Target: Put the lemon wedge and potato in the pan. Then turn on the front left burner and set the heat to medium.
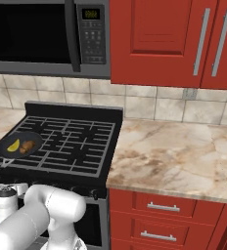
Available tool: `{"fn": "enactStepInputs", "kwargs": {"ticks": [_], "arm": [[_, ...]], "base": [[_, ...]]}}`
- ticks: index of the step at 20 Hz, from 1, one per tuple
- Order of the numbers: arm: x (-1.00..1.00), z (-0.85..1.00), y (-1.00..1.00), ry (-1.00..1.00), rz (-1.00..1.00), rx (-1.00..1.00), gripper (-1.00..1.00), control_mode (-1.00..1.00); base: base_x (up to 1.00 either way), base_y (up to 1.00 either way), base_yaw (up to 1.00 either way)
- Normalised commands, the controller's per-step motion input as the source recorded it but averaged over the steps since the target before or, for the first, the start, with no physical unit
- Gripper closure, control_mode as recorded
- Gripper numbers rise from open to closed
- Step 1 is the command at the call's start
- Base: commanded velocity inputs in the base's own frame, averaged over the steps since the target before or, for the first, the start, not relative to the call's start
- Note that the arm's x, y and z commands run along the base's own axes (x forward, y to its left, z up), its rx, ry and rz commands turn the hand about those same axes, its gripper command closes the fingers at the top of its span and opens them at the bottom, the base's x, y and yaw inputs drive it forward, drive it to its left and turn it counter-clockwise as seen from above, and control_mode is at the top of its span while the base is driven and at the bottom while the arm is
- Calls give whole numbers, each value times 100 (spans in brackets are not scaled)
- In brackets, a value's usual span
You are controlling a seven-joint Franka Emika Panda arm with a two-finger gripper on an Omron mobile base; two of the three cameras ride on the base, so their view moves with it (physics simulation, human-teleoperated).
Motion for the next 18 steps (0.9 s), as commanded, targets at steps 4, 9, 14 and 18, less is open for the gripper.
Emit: {"fn": "enactStepInputs", "kwargs": {"ticks": [4, 9, 14, 18], "arm": [[4, -23, 0, -8, 0, -22, 100, -100], [0, -24, 0, -9, 0, -19, 100, -100], [0, -14, 0, -5, 1, -19, 100, -100], [0, -3, 0, 0, 2, -23, 100, -100]], "base": [[0, 0, 0], [0, 0, 0], [0, 0, 0], [0, 0, 0]]}}
